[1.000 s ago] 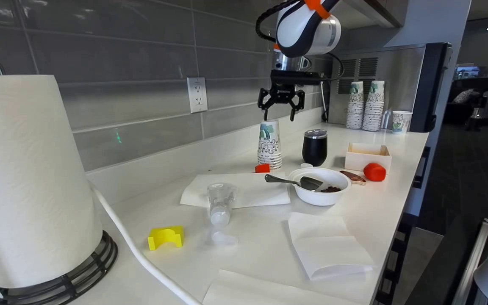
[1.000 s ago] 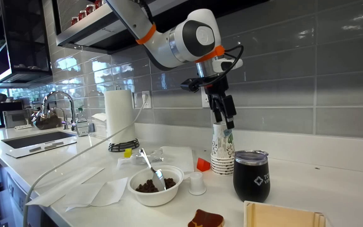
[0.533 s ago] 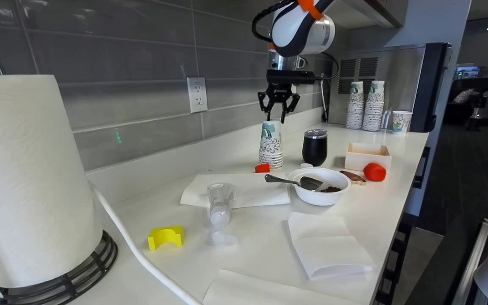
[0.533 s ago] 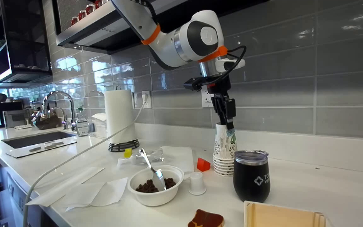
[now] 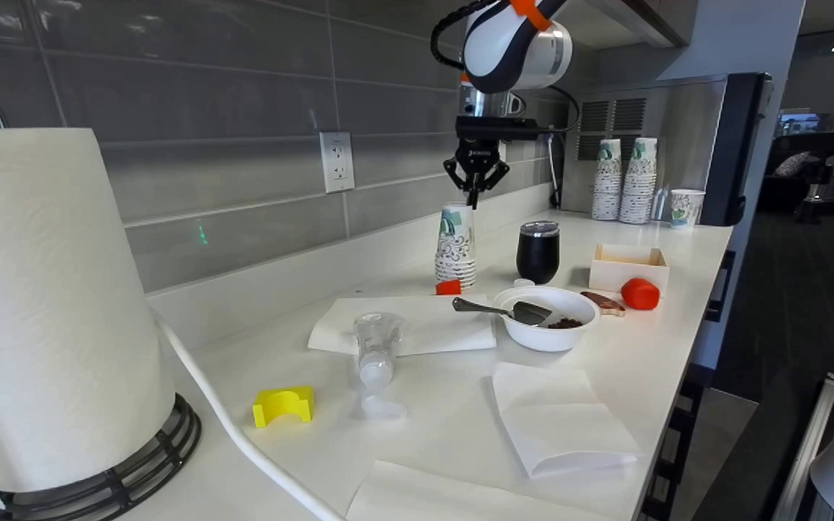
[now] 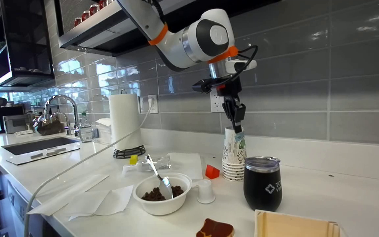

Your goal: Remove one cup from the stack and put it on the left side of the counter.

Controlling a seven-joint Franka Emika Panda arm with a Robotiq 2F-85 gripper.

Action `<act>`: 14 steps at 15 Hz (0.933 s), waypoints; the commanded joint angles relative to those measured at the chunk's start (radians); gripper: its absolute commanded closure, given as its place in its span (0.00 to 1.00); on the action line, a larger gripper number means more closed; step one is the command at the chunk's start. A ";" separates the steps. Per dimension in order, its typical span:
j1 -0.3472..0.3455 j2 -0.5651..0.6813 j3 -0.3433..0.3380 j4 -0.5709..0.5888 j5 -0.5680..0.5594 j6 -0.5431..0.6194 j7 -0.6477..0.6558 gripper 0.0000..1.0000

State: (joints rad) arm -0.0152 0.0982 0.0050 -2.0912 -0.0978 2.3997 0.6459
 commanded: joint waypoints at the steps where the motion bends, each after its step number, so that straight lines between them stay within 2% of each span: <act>1: 0.013 -0.009 -0.013 0.003 0.021 -0.034 -0.016 1.00; 8: 0.006 -0.146 -0.015 -0.084 0.009 -0.005 -0.005 0.99; 14: -0.017 -0.293 0.001 -0.138 -0.035 -0.029 0.010 0.99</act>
State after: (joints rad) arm -0.0198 -0.0928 -0.0016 -2.1675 -0.1000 2.3907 0.6434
